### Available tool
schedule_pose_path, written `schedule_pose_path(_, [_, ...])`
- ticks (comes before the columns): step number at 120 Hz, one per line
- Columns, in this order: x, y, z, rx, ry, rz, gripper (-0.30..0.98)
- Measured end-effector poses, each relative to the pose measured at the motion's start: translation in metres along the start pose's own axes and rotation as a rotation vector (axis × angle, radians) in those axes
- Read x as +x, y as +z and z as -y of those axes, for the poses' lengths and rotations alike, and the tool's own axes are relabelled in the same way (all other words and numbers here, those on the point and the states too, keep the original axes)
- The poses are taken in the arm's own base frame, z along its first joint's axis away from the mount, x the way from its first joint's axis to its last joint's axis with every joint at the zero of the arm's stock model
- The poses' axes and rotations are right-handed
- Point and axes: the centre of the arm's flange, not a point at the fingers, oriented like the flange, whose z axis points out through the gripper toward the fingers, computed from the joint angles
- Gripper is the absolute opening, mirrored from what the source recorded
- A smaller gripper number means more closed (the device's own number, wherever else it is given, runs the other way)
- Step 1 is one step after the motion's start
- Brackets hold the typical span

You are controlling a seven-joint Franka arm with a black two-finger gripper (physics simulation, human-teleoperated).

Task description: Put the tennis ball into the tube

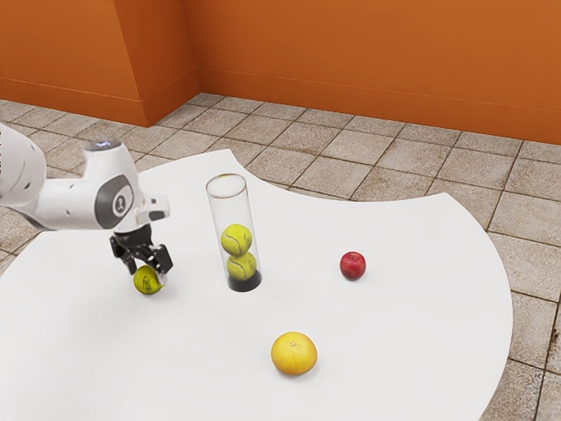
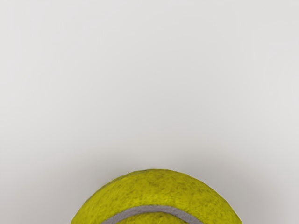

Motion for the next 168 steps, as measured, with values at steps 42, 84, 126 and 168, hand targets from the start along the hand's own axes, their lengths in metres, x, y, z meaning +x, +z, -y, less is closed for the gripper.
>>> schedule_pose_path(42, [0.001,0.015,0.000,-0.015,0.007,0.019,0.52])
schedule_pose_path(84, [0.001,0.005,0.001,-0.013,0.017,0.013,0.41])
schedule_pose_path(126, [-0.008,-0.144,-0.036,-0.016,0.082,-0.095,0.38])
schedule_pose_path(168, [-0.024,-0.286,-0.106,-0.024,0.205,-0.150,0.38])
